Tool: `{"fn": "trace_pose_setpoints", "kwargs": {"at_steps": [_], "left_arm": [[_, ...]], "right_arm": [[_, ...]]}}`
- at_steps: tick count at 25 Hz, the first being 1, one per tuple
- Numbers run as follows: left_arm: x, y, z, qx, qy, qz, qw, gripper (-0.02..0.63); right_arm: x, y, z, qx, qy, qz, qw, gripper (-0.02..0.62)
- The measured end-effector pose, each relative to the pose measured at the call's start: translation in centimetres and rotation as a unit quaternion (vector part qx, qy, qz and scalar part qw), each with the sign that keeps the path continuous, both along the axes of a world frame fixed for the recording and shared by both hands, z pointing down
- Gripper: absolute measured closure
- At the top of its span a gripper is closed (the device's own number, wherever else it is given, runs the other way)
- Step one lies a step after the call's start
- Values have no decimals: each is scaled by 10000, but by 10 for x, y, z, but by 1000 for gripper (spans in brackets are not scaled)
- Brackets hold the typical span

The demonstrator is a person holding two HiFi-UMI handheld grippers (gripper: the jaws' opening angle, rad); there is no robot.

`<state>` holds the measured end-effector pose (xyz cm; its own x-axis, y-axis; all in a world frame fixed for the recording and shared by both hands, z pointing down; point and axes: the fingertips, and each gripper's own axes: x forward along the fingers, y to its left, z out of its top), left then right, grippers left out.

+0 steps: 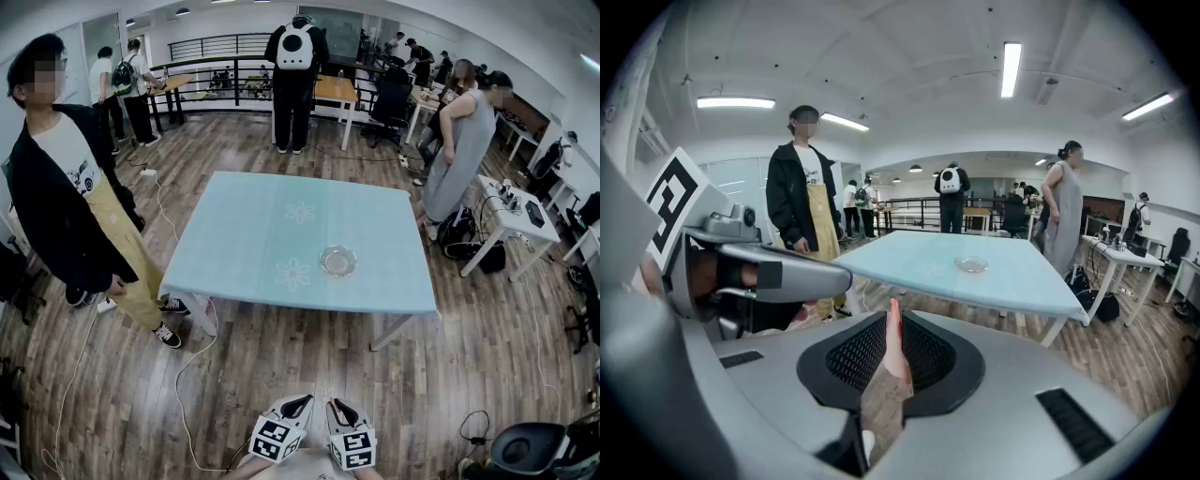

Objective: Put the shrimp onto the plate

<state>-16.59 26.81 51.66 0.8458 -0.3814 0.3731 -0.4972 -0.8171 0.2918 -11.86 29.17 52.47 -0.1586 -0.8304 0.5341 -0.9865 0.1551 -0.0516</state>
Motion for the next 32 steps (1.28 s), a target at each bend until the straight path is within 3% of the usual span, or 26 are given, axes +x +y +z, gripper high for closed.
{"fn": "trace_pose_setpoints", "kwargs": {"at_steps": [3, 11, 16, 23, 27, 32], "left_arm": [[19, 32, -9, 18, -83, -19, 10000, 598], [113, 107, -49, 274, 29, -59, 9996, 598], [139, 155, -44, 284, -144, -157, 9994, 598], [168, 206, -25, 134, -369, -246, 9989, 598], [167, 211, -16, 0, -574, -218, 9981, 598], [181, 171, -10, -104, -477, -414, 9979, 598]], "right_arm": [[23, 25, -19, 192, -94, 89, 9997, 525], [114, 99, -50, 619, -347, 249, 9972, 525], [138, 143, -54, 827, -781, 150, 9934, 525], [165, 185, -47, 890, -779, -181, 9928, 525], [168, 192, -42, 798, -886, -195, 9927, 525], [185, 164, -28, 654, -943, -154, 9933, 525]]}}
